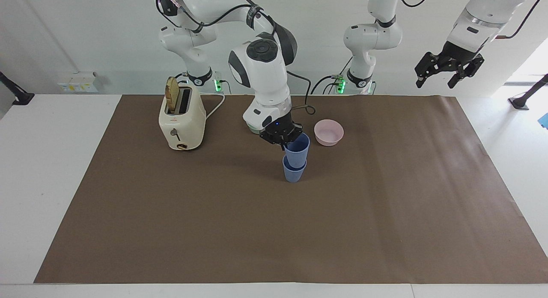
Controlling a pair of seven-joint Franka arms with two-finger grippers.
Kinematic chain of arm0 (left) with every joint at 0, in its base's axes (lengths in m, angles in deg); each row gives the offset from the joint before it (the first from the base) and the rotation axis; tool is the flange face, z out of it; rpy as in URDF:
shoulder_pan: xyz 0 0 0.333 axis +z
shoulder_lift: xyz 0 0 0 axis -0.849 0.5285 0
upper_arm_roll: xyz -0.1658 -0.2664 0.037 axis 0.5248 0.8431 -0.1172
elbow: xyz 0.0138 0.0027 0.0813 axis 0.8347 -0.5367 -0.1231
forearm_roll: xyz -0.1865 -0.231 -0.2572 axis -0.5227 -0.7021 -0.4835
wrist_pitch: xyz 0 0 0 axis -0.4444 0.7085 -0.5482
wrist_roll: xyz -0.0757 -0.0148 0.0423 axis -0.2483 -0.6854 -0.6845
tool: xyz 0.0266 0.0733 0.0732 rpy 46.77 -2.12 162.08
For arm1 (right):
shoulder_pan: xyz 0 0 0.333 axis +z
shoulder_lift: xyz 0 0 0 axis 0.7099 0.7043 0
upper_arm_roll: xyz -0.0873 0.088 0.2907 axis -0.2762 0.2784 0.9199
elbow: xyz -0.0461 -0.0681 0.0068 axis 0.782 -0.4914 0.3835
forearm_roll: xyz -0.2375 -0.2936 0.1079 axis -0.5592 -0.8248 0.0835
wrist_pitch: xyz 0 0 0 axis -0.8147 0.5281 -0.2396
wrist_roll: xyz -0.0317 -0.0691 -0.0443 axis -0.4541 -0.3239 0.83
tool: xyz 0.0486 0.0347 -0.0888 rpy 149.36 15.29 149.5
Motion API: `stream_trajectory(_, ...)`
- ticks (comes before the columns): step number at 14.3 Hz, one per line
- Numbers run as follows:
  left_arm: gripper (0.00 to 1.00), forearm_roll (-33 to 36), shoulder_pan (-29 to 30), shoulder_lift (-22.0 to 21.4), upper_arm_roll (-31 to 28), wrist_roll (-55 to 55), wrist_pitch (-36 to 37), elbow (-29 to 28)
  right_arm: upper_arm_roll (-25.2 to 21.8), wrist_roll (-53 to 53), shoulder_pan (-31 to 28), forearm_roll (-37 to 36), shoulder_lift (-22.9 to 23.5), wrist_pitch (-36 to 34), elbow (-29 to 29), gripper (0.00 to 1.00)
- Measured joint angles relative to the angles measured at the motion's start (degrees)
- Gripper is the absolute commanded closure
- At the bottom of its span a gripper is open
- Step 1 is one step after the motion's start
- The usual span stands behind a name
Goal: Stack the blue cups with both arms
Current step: 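Lift and carry the blue cup over the placed cup with the right gripper, then lower the blue cup into the other cup and open the right gripper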
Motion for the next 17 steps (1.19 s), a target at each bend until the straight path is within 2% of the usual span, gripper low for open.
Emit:
stream_trajectory(12,0.0,0.0,0.0,0.0,0.0,0.0,0.02,0.0,0.06,0.05,0.05,-0.02,2.15,2.22,1.75,1.0)
stream_trajectory(14,0.0,0.0,0.0,0.0,0.0,0.0,0.02,0.0,0.06,0.05,0.05,-0.03,2.18,3.33,2.51,0.73)
stream_trajectory(17,0.0,0.0,0.0,0.0,0.0,0.0,0.02,0.0,0.05,0.06,0.04,-0.03,2.18,3.55,2.6,0.72)
